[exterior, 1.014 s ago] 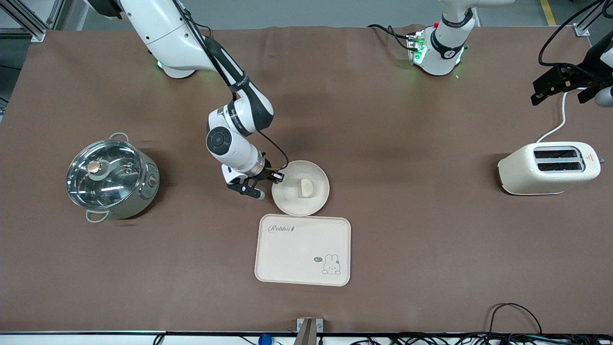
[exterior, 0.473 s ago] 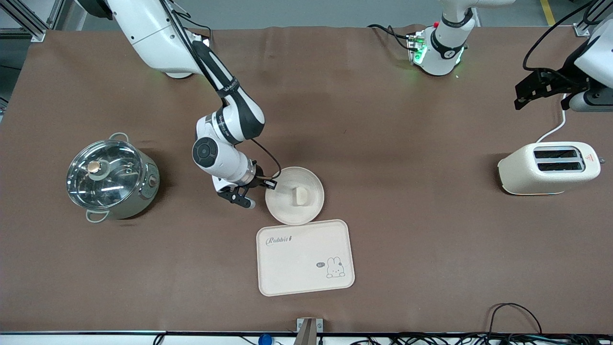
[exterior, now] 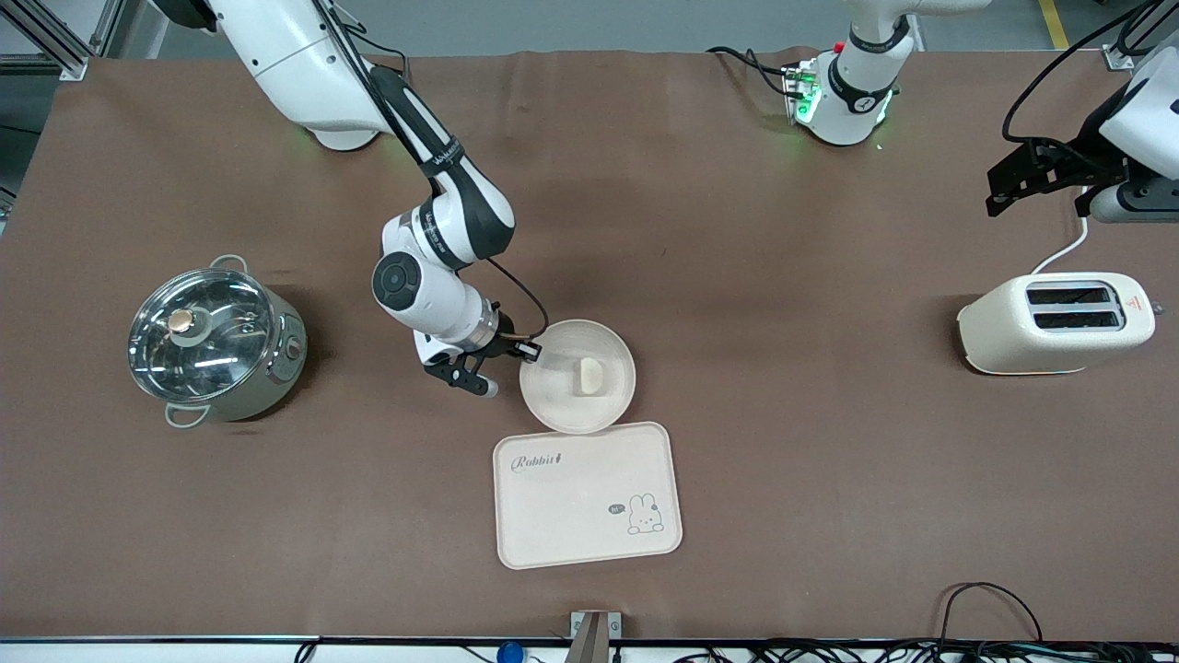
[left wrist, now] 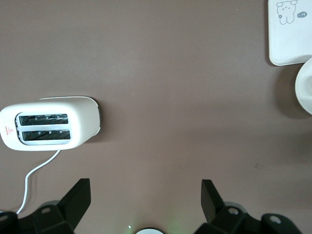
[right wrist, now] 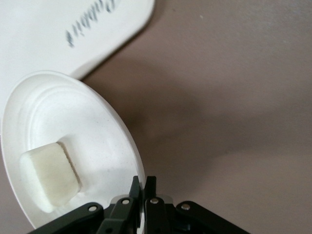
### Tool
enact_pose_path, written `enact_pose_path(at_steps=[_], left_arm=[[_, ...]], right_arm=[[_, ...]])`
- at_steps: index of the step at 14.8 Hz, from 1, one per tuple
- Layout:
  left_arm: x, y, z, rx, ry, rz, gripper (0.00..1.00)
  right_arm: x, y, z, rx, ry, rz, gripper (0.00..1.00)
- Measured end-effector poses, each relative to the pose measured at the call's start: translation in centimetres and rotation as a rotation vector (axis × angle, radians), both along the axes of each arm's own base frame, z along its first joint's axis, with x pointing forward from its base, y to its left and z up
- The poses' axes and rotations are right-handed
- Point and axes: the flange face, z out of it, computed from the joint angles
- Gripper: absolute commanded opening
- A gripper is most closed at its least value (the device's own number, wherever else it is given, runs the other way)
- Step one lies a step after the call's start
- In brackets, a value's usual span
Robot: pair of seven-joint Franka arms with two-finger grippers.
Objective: Place bun in plate and plate on tray
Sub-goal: 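Lift the plate with the right gripper and carry it over the tray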
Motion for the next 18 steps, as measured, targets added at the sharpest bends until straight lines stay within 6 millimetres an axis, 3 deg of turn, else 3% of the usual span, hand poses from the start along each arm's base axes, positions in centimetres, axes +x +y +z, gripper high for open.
enact_pose_path(at_steps=[5, 8, 15, 18], left_arm=[[0.0, 0.3, 0.1, 0.0, -0.002, 0.006, 1.0], [0.1, 0.4, 1.0, -0.003, -0.025, 0.008, 1.0], [0.2, 0.8, 1.2, -0.003, -0.029, 0.014, 1.0], [0.3, 0.8, 1.1, -0.003, -0.027, 0.014, 1.0]], right_arm=[[3.6, -2.2, 3.5, 0.078, -0.148, -0.137, 0.0], [5.4, -2.2, 5.6, 0.118, -0.187, -0.177, 0.0], [6.9, -1.2, 3.7, 0.129, -0.175, -0.203, 0.0], [7.2, -0.1, 1.9, 0.132, -0.179, -0.208, 0.0]])
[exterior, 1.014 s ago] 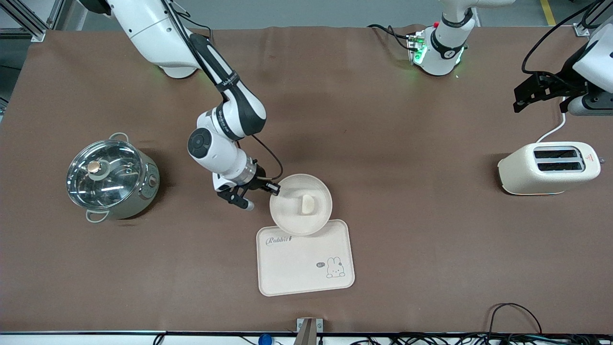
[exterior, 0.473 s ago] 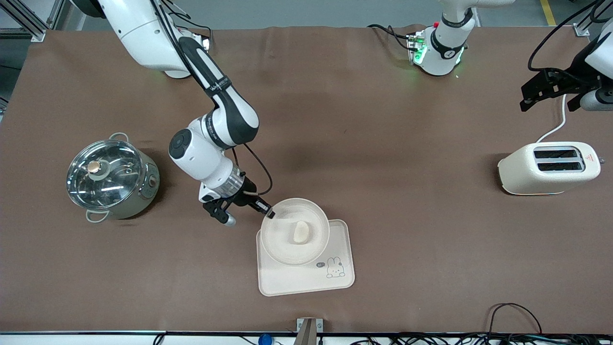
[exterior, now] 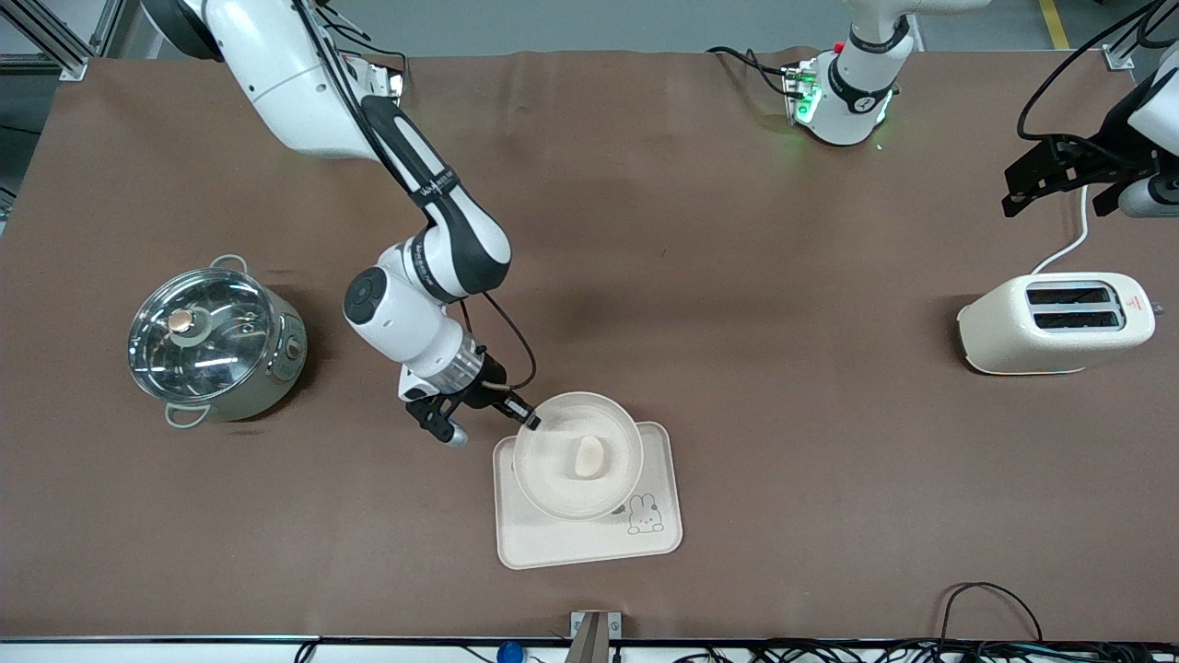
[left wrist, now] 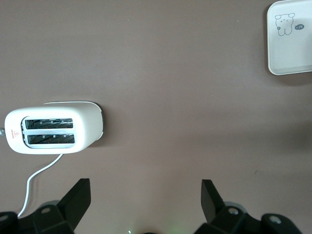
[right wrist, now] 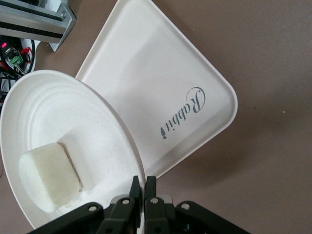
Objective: Place bun in plate and plate on tray
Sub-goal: 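Lift the plate with the right gripper and carry it over the tray, then lower the plate onto the tray and open the right gripper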
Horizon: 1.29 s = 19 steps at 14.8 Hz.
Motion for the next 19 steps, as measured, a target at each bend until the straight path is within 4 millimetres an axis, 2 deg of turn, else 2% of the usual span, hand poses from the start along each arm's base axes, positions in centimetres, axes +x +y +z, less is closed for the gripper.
enact_pose_path(at_steps=[3, 9, 12, 13, 14, 17, 18, 19], left_arm=[[0.1, -0.1, -0.1, 0.0, 0.003, -0.002, 1.0], [0.4, -0.4, -0.7, 0.001, 0.014, -0.007, 1.0], [0.8, -0.6, -1.5, 0.003, 0.027, -0.01, 1.0], [0.9, -0.6, -1.6, 0.003, 0.029, -0.011, 1.0], [1.0, -0.7, -1.8, 0.003, 0.031, -0.012, 1.0], [1.2, -0.8, -2.1, 0.003, 0.036, -0.014, 1.0], [1.2, -0.8, -2.1, 0.004, 0.037, -0.014, 1.0], [1.3, -0.8, -2.2, 0.004, 0.038, -0.014, 1.0]], right_arm=[[0.7, 0.4, -2.4, -0.003, -0.001, -0.009, 0.0], [4.8, -0.8, -5.5, -0.01, -0.039, -0.049, 0.0], [5.5, -1.0, -7.4, -0.021, -0.04, -0.051, 0.0], [5.6, -1.0, -7.7, -0.023, -0.04, -0.051, 0.02], [5.7, -0.9, -7.9, -0.024, -0.042, -0.05, 0.16], [5.8, -0.8, -7.7, -0.043, -0.058, -0.03, 0.25], [5.8, -0.8, -7.6, -0.049, -0.061, -0.024, 0.25], [5.8, -0.8, -7.7, -0.052, -0.062, -0.021, 0.3]])
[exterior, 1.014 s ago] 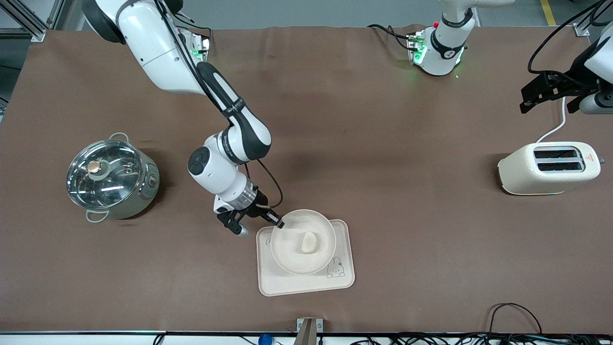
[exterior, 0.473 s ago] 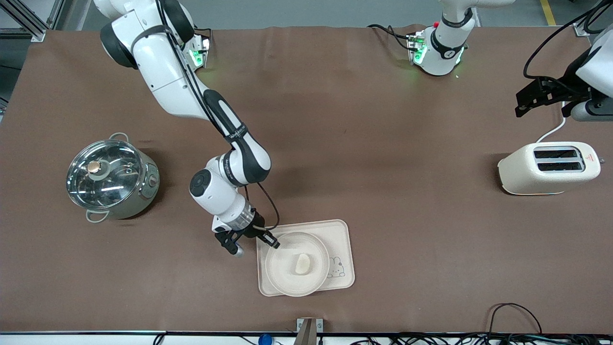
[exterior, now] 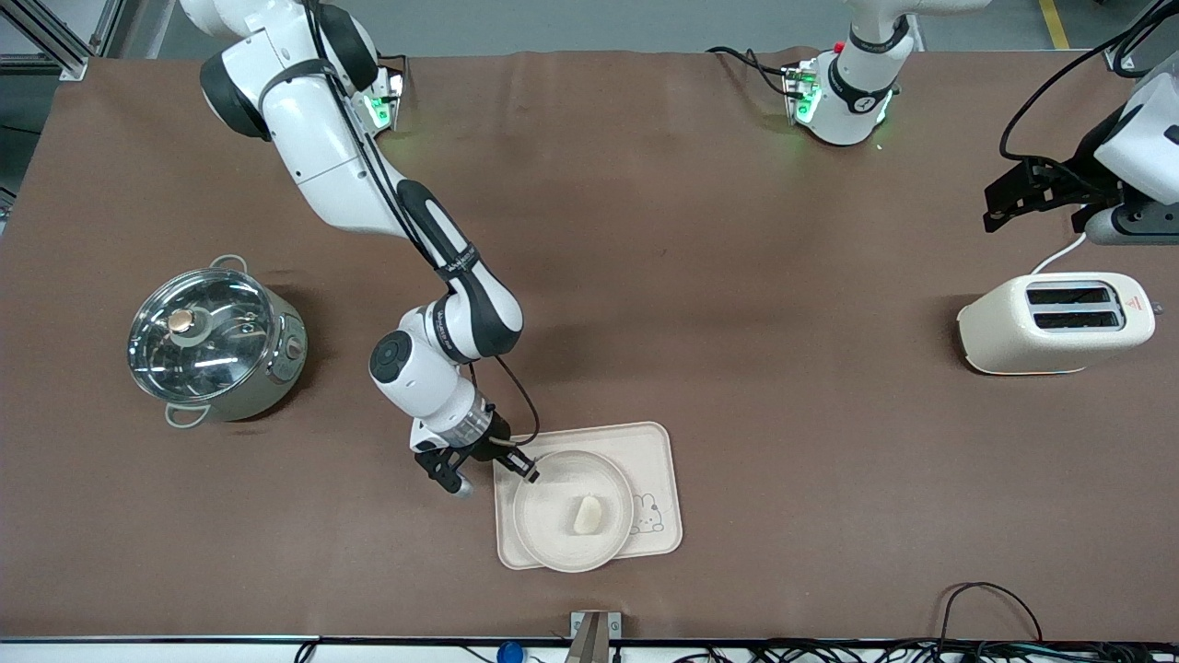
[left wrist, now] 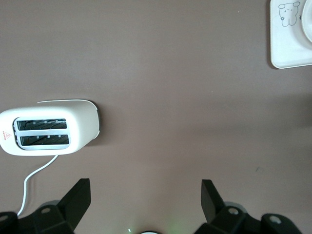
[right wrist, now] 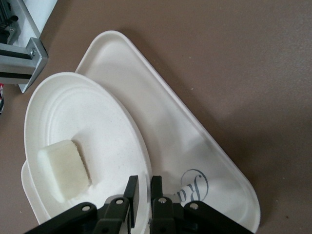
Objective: Place bun in plate and plate on tray
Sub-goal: 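Lower the plate onto the tray and open the right gripper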
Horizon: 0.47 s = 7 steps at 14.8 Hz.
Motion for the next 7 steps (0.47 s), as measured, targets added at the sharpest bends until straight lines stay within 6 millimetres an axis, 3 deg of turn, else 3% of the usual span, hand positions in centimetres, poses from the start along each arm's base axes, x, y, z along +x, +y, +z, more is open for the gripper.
enact_pose_path(at_steps=[2, 7], left_arm=[[0.05, 0.05, -0.08, 0.0, 0.001, 0.001, 1.0], [0.05, -0.04, -0.07, 0.0, 0.001, -0.003, 1.0]], right_arm=[[-0.06, -0.08, -0.24, -0.004, 0.006, 0.002, 0.95], [-0.15, -0.64, -0.94, -0.016, 0.03, 0.002, 0.99]])
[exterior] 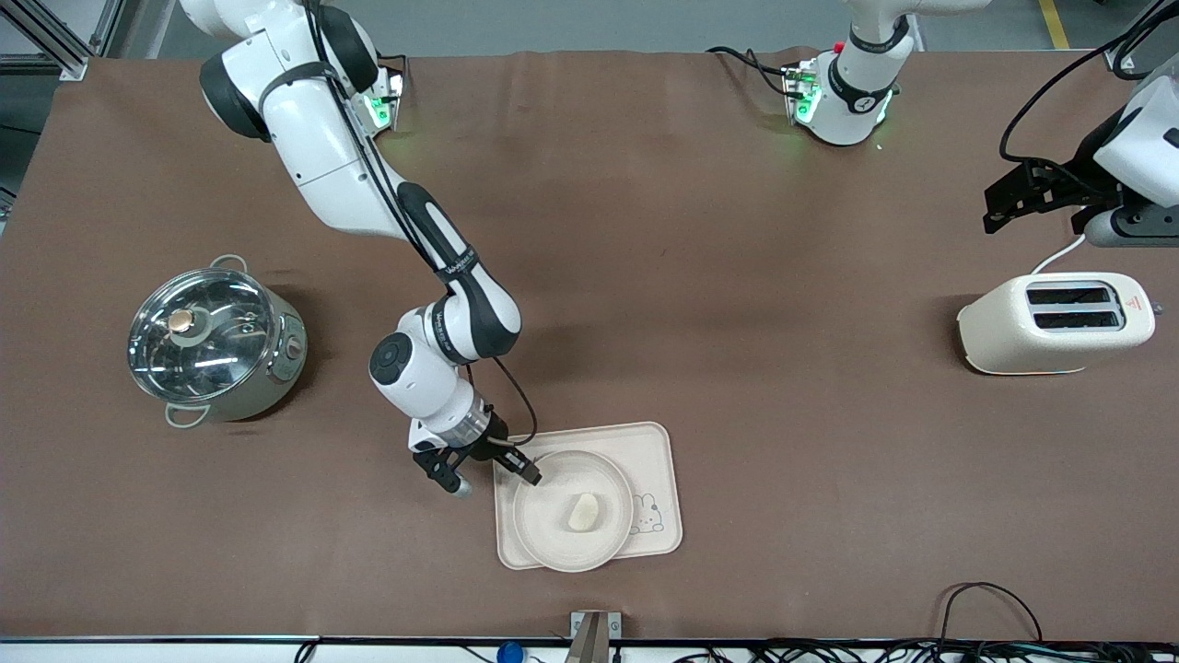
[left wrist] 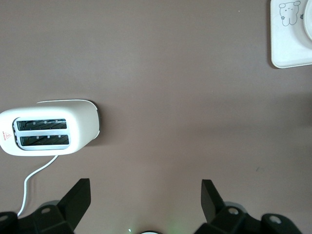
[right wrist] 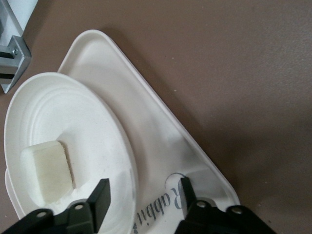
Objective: Place bun in plate and plate on tray
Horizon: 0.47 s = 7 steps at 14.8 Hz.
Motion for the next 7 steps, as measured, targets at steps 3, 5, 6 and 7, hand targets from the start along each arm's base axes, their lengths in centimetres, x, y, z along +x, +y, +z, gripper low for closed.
enact_pose_path(at_steps=[3, 5, 6, 7], left_arm=[[0.2, -0.5, -0.5, 0.001, 0.008, -0.008, 1.0], [0.4, -0.6, -0.8, 0.001, 0.014, -0.01, 1.0], [0.4, -0.5, -0.7, 0.001, 0.013, -0.008, 1.0], [0.4, -0.4, -0.6, 0.001, 0.011, -0.006, 1.0]], right_arm=[[0.0, -0.1, 0.3, 0.0, 0.044, 0.01, 0.99], [0.1, -0.2, 0.9, 0.008, 0.062, -0.004, 0.99], [0.2, -0.1, 1.4, 0.013, 0.07, -0.007, 0.99], [0.2, 0.0, 2.0, 0.015, 0.078, -0.005, 0.99]])
